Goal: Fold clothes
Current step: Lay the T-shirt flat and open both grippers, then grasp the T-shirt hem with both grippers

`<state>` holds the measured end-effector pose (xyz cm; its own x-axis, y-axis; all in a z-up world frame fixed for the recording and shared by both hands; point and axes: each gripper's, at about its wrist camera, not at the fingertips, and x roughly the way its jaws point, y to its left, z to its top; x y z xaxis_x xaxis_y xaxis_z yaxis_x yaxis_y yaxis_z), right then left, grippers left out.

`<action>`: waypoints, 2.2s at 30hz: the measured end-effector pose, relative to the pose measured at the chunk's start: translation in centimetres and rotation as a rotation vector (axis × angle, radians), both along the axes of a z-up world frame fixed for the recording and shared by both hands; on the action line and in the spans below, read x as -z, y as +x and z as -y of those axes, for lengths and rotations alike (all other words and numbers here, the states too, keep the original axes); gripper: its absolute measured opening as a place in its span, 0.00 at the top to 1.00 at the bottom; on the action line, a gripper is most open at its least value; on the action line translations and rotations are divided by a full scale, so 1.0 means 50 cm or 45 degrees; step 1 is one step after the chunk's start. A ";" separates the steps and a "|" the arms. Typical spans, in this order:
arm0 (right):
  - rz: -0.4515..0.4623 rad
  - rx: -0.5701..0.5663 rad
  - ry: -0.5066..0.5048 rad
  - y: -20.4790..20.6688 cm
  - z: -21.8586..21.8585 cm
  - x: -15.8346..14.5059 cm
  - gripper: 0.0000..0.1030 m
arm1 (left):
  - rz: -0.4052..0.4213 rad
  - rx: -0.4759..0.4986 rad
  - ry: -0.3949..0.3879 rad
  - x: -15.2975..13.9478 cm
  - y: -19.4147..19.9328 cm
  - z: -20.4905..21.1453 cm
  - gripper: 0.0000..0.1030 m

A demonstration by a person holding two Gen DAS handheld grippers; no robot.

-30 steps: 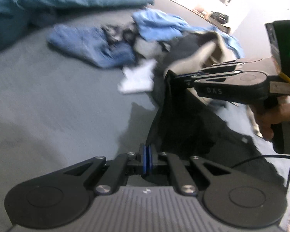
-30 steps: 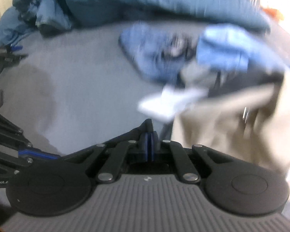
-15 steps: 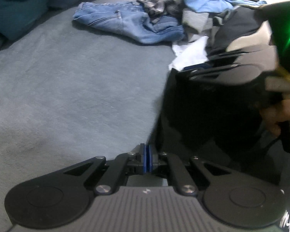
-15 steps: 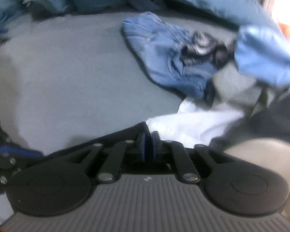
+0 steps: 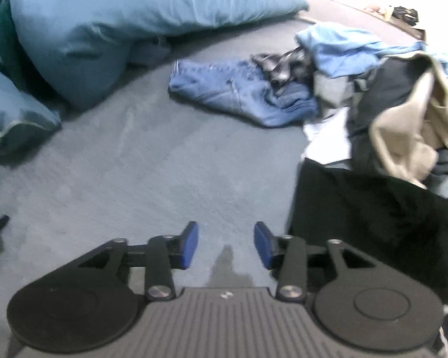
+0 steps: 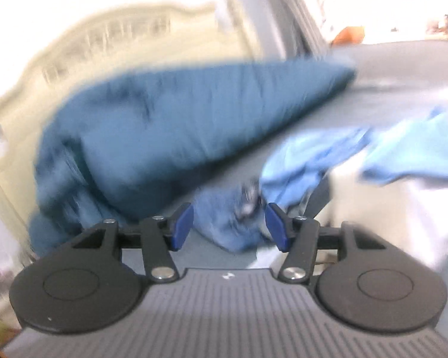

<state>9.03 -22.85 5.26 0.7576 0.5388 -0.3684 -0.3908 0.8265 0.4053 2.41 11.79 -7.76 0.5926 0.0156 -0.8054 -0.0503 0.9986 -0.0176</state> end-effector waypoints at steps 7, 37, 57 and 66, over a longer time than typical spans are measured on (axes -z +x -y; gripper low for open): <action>-0.271 0.159 -0.076 -0.422 0.094 -0.065 0.43 | -0.151 0.371 -0.103 -0.043 -0.173 0.000 0.44; -1.064 0.762 0.039 -1.133 0.213 0.387 0.43 | -0.360 0.516 -0.076 0.045 -0.598 0.001 0.50; -1.182 0.696 -0.028 -1.057 0.188 0.392 0.97 | -0.368 0.472 -0.013 0.079 -0.619 0.011 0.97; -1.222 0.652 -0.063 -1.080 0.208 0.316 0.98 | -0.373 0.448 -0.054 0.016 -0.669 0.015 0.97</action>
<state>-44.99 -33.27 -10.52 0.2729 0.2093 -0.9390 0.4660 0.8251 0.3194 -31.02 11.03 -8.56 0.3031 -0.1822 -0.9354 0.2826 0.9546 -0.0944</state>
